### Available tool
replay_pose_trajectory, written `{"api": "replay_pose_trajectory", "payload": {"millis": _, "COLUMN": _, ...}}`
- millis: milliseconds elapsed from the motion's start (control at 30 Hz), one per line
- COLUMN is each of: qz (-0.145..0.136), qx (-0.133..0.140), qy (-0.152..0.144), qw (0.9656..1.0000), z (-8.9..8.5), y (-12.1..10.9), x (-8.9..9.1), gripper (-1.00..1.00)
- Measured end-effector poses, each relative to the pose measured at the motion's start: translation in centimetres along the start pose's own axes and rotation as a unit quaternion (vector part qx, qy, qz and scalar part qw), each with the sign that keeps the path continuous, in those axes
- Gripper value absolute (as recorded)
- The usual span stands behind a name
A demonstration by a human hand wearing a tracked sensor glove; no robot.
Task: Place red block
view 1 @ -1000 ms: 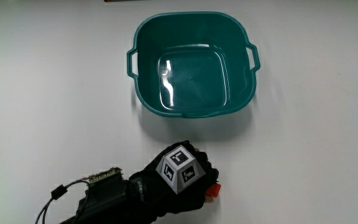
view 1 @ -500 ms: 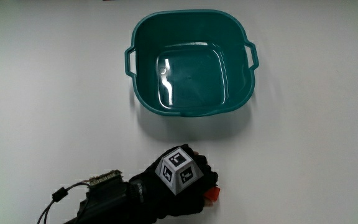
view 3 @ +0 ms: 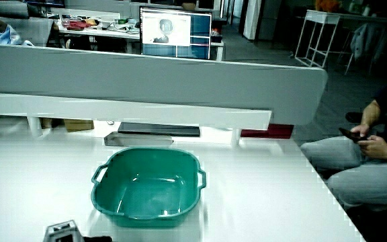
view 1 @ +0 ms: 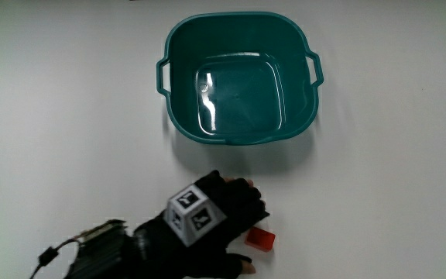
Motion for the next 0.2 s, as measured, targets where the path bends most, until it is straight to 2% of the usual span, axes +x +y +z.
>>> {"api": "replay_pose_trajectory", "payload": {"millis": 33, "qz": -0.023, "qx": -0.001, "qy": 0.010, "qw": 0.9997, "z": 0.1, "y": -0.5, "x": -0.5, "gripper": -1.00}}
{"api": "replay_pose_trajectory", "payload": {"millis": 67, "qz": -0.029, "qx": 0.035, "qy": 0.006, "qw": 0.9990, "z": 1.6, "y": -1.4, "x": 0.0, "gripper": -1.00}}
{"api": "replay_pose_trajectory", "payload": {"millis": 100, "qz": -0.007, "qx": 0.029, "qy": -0.017, "qw": 0.9994, "z": 1.1, "y": -1.9, "x": -0.9, "gripper": -1.00}}
{"api": "replay_pose_trajectory", "payload": {"millis": 133, "qz": -0.024, "qx": 0.039, "qy": 0.027, "qw": 0.9986, "z": 2.7, "y": -2.6, "x": -0.3, "gripper": -1.00}}
{"api": "replay_pose_trajectory", "payload": {"millis": 200, "qz": -0.008, "qx": 0.042, "qy": 0.053, "qw": 0.9977, "z": 3.7, "y": -3.5, "x": -0.6, "gripper": -1.00}}
